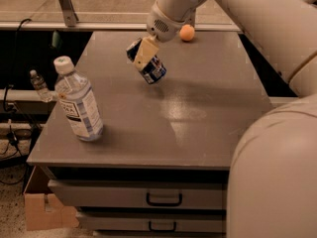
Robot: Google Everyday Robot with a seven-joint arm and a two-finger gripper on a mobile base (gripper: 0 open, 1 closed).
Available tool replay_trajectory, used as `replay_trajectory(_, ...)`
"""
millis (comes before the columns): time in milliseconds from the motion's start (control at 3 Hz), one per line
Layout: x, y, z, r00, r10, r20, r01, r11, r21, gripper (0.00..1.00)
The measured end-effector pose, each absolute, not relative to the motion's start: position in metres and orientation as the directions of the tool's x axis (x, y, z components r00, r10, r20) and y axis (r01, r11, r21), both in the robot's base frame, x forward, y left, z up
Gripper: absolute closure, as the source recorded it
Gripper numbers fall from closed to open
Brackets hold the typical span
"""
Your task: Knock pepsi can over
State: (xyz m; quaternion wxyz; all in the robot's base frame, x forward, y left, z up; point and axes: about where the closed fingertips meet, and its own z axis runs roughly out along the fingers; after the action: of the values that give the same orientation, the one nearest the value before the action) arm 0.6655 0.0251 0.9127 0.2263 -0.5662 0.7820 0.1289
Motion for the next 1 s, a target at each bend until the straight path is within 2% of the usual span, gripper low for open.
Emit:
replay_trajectory(333, 0.653, 0.023, 0.903, -0.237, -0.879, -0.415, -0.960, 0.278, -0.042, 1.00)
replay_trajectory(667, 0.646, 0.036, 0.897, -0.192, -0.906, -0.378, -0.975, 0.219, -0.030, 0.83)
replay_trajectory(1000, 0.640, 0.057, 0.891, -0.140, -0.917, -0.374, -0.988, 0.156, -0.014, 0.59)
